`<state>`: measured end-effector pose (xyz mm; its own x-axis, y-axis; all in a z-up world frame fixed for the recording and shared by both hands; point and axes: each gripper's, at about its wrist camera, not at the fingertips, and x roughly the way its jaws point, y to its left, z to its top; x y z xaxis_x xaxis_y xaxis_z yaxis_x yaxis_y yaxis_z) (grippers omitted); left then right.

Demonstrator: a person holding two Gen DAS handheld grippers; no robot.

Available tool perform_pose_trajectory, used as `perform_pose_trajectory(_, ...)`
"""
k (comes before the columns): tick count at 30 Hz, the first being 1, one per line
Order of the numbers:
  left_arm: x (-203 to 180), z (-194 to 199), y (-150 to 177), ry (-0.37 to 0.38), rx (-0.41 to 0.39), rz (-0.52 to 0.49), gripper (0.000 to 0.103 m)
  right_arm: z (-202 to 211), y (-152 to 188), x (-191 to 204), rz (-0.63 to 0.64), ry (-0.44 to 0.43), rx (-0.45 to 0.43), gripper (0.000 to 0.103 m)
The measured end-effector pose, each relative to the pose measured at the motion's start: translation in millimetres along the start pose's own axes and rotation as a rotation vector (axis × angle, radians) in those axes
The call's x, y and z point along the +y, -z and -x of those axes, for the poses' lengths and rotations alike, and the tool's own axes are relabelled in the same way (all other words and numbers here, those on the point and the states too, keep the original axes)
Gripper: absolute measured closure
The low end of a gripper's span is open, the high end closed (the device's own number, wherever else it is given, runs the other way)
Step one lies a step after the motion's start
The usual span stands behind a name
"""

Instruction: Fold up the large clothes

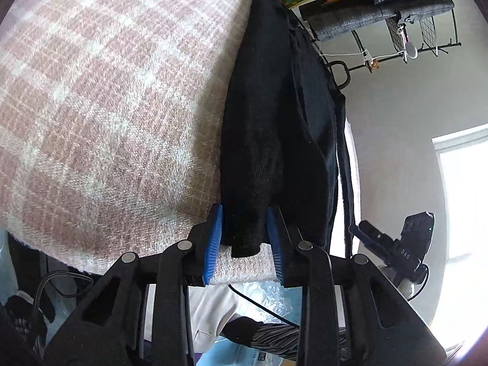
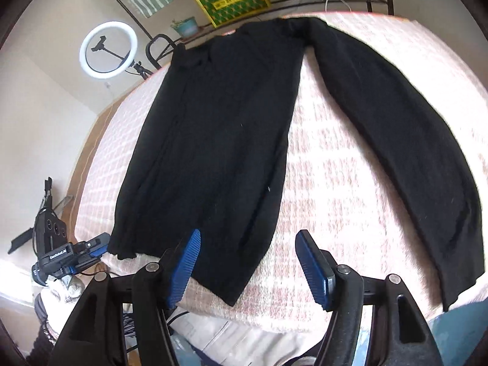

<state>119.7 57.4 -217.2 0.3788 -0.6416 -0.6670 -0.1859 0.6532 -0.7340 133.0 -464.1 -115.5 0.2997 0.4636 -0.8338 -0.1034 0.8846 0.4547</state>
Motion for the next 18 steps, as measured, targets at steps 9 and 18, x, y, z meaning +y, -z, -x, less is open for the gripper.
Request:
perform_pose_trajectory(9, -13, -17, -1, -0.018, -0.005, -0.036, 0.092, -30, 24, -1, 0.041, -0.053, 0.098, 0.05)
perform_pose_trajectory(18, -50, 11, 7, -0.105, -0.099, -0.151, 0.094, 2, 30, 3, 0.099, -0.093, 0.05, 0.102)
